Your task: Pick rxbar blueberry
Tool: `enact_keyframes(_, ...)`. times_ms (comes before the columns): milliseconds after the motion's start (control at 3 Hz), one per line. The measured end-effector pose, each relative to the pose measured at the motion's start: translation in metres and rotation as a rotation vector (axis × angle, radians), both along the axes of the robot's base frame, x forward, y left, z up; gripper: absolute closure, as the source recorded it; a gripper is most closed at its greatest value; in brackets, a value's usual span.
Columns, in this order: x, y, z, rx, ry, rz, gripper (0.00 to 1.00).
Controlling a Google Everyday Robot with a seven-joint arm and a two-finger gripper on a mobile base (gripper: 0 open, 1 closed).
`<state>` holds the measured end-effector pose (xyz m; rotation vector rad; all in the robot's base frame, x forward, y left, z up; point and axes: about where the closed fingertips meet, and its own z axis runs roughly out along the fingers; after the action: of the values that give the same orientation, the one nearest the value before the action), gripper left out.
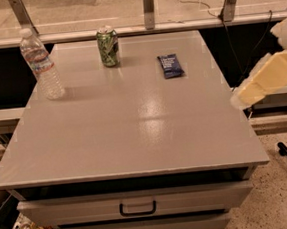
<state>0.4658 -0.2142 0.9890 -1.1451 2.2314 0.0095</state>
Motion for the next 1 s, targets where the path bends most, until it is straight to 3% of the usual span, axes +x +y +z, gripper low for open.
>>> enact_keyframes(333,-0.005,0.003,-0.016,0.141,-0.036,-0.160,0.00)
enact_keyframes(667,0.001,0.016,-0.042,0.259,-0.071,-0.240,0.00)
enact_keyframes(1000,0.029,0.024,-0.051,0.343,-0.147,-0.291,0.00)
